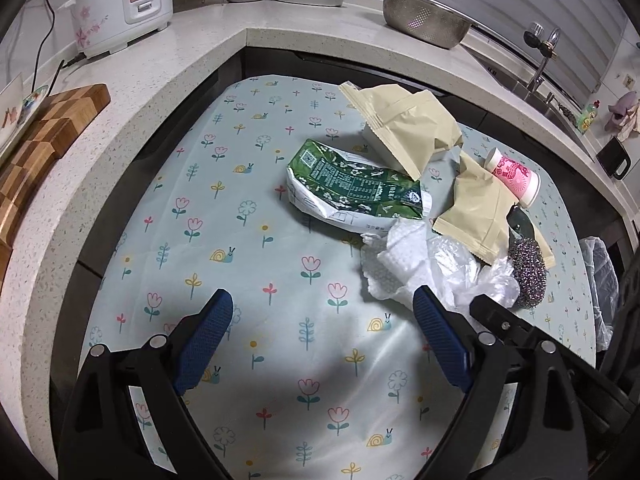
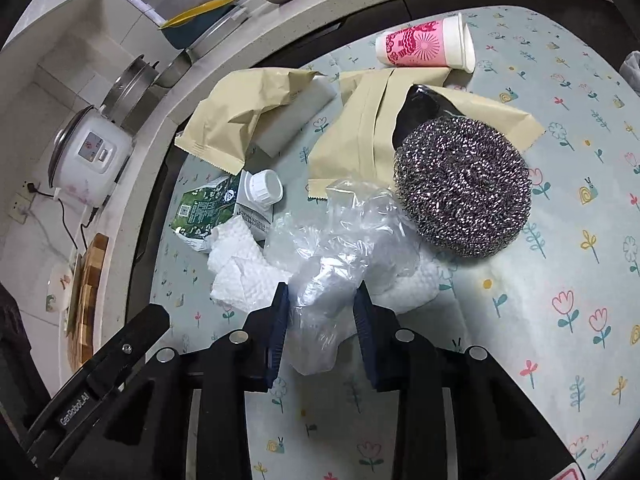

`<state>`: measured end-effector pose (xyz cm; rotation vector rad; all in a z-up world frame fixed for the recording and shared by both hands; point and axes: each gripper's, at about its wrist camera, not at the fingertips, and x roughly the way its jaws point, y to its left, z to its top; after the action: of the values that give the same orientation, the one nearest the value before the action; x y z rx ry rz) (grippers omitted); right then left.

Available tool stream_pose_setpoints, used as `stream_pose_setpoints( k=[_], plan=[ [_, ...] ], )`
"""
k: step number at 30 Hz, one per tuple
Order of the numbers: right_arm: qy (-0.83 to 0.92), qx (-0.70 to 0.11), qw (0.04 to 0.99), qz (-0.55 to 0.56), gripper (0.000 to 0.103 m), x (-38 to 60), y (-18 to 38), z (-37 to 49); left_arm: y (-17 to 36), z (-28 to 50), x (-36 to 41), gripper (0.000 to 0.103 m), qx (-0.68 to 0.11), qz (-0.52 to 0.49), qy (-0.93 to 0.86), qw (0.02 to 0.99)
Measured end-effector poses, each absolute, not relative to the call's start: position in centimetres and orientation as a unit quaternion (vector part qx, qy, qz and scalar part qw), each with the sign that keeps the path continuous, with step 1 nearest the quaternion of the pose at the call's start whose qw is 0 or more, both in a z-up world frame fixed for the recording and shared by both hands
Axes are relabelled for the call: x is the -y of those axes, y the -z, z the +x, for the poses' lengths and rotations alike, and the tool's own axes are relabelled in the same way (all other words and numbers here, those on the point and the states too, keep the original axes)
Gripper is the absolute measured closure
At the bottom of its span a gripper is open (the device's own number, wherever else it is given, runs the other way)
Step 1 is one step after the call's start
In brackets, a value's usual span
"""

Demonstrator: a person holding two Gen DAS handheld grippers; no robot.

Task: Collect trash
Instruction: 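Grasp the clear plastic film with the right tool while the left tool grasps the white paper towel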

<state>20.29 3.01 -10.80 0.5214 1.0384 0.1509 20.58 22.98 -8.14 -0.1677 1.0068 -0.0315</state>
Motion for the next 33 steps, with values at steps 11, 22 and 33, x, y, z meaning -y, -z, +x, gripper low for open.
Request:
stream_pose_setpoints(
  k=[11,22,33],
  plan=[
    [-0.025,-0.422,0.876,0.233,0.075,2.7,5.5,16.5,9.0,21.3,-18.1,0.016,-0.495,-0.075,0.049,0.864],
    [0.003,-0.39,0.889,0.24,0.075,7.6,3.3,14.9,11.6,23.1,-14.0,0.056,-0.516,-0.049,0.061,0.853],
    [0.019,-0.371,0.892,0.258,0.075,10.8,2.3,13.3,8.5,20.7,-11.1,0.094,-0.489,-0.029,0.101,0.866]
  ],
)
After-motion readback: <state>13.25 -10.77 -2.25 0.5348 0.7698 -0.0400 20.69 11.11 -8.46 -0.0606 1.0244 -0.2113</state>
